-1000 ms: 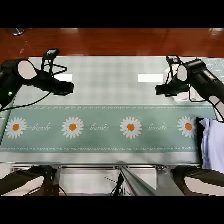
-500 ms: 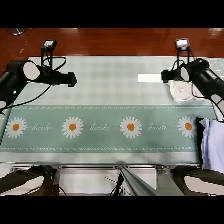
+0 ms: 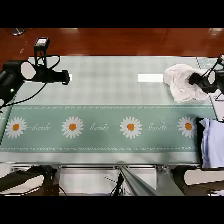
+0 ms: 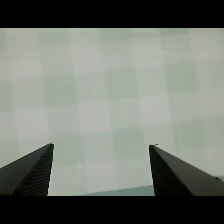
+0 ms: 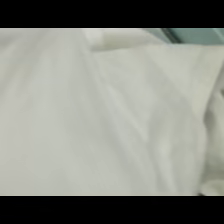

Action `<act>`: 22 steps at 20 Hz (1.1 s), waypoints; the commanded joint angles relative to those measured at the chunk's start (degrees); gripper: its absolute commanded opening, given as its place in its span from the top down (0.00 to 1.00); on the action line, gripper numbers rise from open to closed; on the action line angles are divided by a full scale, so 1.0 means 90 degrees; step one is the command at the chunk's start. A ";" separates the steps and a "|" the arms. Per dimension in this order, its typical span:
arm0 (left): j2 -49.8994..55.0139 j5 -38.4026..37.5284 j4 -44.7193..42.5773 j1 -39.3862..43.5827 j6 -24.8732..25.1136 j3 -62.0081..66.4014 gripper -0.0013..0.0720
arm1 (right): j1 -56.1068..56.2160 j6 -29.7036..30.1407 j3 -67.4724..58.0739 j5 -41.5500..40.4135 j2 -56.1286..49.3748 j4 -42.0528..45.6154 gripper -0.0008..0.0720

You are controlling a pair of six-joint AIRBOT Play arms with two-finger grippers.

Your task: Fold the shirts.

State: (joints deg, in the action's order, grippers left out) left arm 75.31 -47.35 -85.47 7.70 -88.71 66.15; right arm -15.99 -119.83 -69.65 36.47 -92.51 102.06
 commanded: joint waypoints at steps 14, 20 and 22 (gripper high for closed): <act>-0.2356 -0.2297 0.2934 -0.1100 0.1389 -0.0877 0.02 | 0.0709 0.3735 -0.3611 0.1957 0.2839 -0.3934 0.95; -0.4376 -0.2195 0.3009 -0.0894 0.1173 -0.2545 0.02 | 0.1506 0.4233 -0.3657 0.1877 0.4437 -0.3827 0.95; -0.4677 -0.2064 0.3007 -0.0894 0.0940 -0.2905 0.02 | 0.1787 0.4279 -0.3657 0.1921 0.4724 -0.3847 0.95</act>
State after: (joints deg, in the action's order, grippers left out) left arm 38.72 -67.31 -59.66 -0.47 -78.50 45.19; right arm -3.31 -82.91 -102.13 53.58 -54.96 67.46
